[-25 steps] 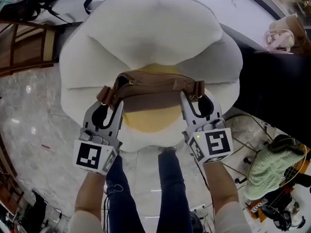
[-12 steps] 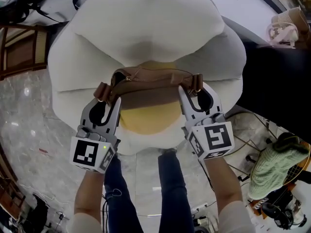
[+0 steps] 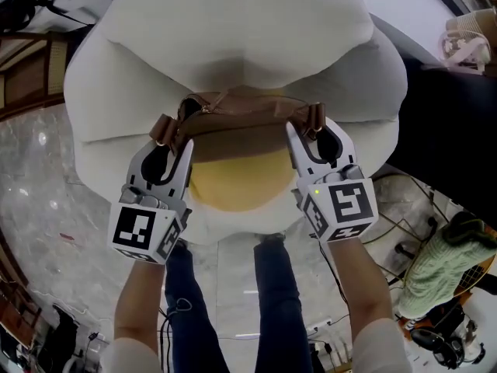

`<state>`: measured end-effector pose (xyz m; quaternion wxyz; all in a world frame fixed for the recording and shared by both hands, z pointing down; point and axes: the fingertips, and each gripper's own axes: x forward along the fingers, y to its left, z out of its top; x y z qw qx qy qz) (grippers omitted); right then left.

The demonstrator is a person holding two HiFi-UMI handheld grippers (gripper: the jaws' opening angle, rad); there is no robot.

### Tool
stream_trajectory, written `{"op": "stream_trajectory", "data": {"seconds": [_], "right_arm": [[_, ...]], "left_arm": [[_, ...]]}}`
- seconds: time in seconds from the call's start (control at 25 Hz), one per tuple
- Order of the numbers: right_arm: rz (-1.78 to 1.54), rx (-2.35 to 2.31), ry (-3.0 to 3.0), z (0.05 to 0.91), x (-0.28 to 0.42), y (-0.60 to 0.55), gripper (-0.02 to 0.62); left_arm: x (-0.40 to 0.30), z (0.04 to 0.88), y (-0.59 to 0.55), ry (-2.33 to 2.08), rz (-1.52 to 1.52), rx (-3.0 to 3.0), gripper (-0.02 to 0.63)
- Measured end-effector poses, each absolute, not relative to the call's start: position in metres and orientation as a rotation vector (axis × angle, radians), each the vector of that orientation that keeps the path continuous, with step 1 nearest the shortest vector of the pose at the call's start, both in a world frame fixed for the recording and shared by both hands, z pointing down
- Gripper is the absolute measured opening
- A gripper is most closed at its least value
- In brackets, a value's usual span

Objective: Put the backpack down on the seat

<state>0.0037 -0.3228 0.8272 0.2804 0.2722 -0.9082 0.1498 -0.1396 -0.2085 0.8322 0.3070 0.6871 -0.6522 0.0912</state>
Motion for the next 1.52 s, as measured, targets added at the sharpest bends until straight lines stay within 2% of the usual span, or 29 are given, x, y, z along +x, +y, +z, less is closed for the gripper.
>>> {"op": "stream_trajectory", "data": {"seconds": [1.52], "right_arm": [[0.493,0.753,-2.319,0.909,-0.012,-0.369,0.166]], "left_arm": [[-0.165,0.907,-0.259,-1.663,0.301,1.690,0.109]]}}
